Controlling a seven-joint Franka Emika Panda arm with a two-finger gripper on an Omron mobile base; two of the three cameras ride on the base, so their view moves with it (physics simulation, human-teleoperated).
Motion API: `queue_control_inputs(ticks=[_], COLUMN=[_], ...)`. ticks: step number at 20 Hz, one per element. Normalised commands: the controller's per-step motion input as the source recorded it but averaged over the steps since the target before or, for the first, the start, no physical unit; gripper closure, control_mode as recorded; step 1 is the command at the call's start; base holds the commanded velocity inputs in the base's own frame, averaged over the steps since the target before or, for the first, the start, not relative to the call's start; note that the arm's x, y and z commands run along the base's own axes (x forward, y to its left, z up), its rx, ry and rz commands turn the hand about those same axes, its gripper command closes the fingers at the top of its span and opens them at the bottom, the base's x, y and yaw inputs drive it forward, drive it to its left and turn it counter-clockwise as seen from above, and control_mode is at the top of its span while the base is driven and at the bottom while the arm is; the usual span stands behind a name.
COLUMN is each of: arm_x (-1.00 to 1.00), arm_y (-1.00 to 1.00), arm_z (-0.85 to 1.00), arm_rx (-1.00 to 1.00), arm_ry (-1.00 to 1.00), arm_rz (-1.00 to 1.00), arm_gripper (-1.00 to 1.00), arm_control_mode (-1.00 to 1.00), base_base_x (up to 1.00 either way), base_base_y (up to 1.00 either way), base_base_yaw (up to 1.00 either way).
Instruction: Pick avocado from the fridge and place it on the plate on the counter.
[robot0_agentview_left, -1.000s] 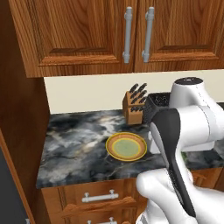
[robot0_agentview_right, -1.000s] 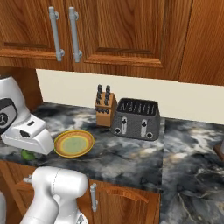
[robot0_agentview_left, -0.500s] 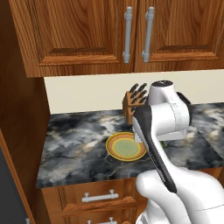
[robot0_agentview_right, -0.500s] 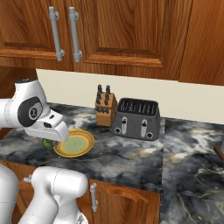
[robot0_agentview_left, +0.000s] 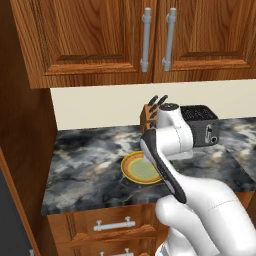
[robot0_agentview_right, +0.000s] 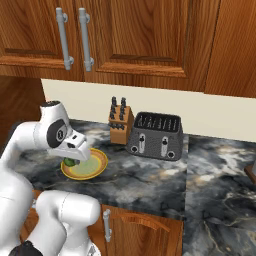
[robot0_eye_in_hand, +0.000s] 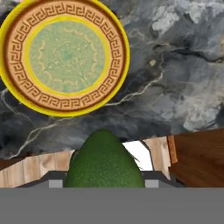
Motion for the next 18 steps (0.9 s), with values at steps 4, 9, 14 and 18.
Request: queue_control_inputs(ticks=[4, 9, 14, 18], arm_x=[0.96, 0.88, 0.71, 0.69], arm_y=[0.13, 0.09, 0.02, 0.02], arm_z=[-0.48, -0.41, -0.51, -0.47], arm_rx=[0.03, 0.03, 0.04, 0.03], arm_ry=[-0.01, -0.03, -0.02, 0.00], arm_rz=[0.16, 0.21, 0.13, 0.10], arm_gripper=[1.00, 1.00, 1.00, 1.00], arm_control_mode=[-1.00, -1.00, -1.00, -1.00], base_base_x=[0.00, 0.00, 0.00, 0.00], base_base_y=[0.00, 0.00, 0.00, 0.00], base_base_yaw=[0.00, 0.00, 0.00, 0.00])
